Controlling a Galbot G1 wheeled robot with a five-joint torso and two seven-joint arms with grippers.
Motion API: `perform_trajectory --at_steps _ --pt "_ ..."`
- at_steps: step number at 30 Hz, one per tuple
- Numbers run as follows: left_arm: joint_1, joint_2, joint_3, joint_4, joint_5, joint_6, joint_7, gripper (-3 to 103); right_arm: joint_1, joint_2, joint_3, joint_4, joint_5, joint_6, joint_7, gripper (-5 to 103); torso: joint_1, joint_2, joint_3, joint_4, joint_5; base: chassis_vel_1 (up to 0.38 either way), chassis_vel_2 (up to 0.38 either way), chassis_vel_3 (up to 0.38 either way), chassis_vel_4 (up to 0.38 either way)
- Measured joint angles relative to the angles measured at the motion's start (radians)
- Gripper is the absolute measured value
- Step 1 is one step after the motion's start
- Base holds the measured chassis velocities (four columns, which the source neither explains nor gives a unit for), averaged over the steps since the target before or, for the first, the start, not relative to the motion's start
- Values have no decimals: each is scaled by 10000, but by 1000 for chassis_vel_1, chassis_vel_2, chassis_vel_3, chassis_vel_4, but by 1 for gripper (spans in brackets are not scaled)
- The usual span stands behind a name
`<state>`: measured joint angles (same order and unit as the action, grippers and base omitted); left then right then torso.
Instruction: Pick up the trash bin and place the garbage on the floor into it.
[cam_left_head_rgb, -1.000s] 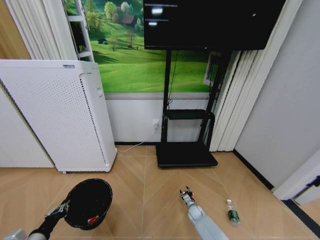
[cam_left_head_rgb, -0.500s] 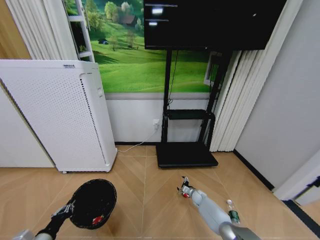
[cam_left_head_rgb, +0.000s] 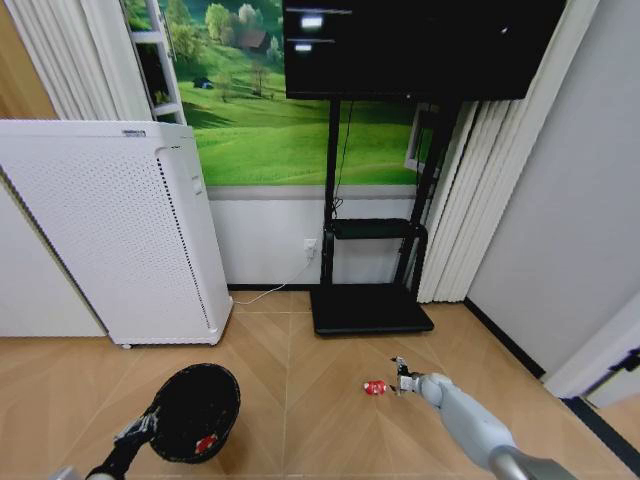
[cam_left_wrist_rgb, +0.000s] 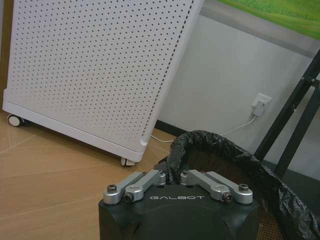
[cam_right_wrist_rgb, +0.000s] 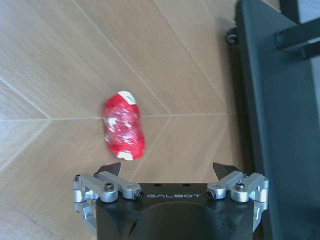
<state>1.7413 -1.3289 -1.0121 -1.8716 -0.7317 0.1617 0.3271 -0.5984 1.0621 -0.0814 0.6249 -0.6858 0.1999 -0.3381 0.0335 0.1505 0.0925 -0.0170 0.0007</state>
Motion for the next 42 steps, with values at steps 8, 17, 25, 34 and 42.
perform_trajectory --at_steps 8,17,25,34,42 --pt "335 -249 -200 90 95 -160 207 7 180 481 -450 -192 -397 234 -417 100 0 0 0 -5 -6 0 0 0 0" --pt "624 -821 -205 -98 70 -455 326 7 1075 1277 -878 -1826 -942 650 -693 100 0 0 1 -5 -5 0 0 0 0" --pt "750 -1065 -196 -95 142 -734 534 7 1523 1055 -1466 -2228 -1031 581 -1224 100 0 0 0 -10 -8 0 0 0 0" --pt "1064 -1175 -158 119 158 -1079 760 7 1734 1537 -1620 -2405 -1036 426 -1409 100 -1 0 0 -3 -8 0 0 0 0" --pt "1159 -1108 -176 147 110 -1192 873 7 1910 2013 -1605 -2590 -1025 187 -1336 100 0 0 1 -7 -7 0 0 0 0"
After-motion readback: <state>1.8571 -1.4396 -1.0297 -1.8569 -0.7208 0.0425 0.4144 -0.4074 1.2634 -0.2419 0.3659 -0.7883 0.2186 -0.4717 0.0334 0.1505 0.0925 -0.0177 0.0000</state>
